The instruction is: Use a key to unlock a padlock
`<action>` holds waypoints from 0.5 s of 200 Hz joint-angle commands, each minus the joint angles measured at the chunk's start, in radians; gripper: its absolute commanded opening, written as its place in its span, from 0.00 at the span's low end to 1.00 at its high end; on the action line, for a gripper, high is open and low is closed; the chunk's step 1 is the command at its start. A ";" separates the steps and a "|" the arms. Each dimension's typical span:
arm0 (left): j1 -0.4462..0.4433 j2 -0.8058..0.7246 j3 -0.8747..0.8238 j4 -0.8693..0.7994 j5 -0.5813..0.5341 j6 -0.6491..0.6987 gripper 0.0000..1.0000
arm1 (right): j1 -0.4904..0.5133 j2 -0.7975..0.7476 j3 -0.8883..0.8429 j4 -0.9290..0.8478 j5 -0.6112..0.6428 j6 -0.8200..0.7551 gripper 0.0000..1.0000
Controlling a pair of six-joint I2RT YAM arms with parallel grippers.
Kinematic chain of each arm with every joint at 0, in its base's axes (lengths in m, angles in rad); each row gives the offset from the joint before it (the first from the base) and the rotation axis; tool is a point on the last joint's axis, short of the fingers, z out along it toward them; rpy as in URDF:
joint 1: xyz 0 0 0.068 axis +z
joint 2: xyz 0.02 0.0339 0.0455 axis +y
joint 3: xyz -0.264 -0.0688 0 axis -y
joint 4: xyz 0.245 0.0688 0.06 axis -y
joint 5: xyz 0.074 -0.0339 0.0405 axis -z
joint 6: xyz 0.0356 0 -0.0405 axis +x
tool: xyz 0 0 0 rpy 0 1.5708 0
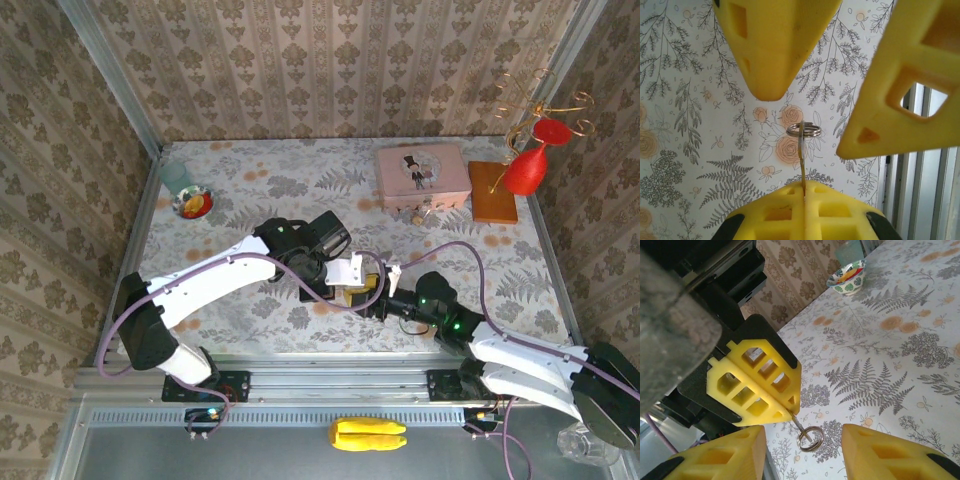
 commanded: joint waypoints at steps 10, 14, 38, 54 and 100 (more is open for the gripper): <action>-0.013 -0.033 -0.018 -0.026 0.042 0.033 0.00 | 0.002 0.020 0.042 0.001 -0.061 -0.034 0.40; -0.016 -0.035 -0.018 -0.026 0.042 0.034 0.00 | 0.002 0.021 0.041 0.004 -0.062 -0.035 0.39; -0.019 -0.042 -0.022 -0.026 0.046 0.036 0.00 | 0.009 0.031 0.047 0.007 -0.069 -0.036 0.32; -0.020 -0.046 -0.025 -0.021 0.049 0.038 0.00 | 0.012 0.042 0.057 -0.013 -0.068 -0.042 0.27; -0.021 -0.048 -0.037 -0.011 0.045 0.040 0.00 | 0.021 0.050 0.067 -0.046 -0.063 -0.059 0.22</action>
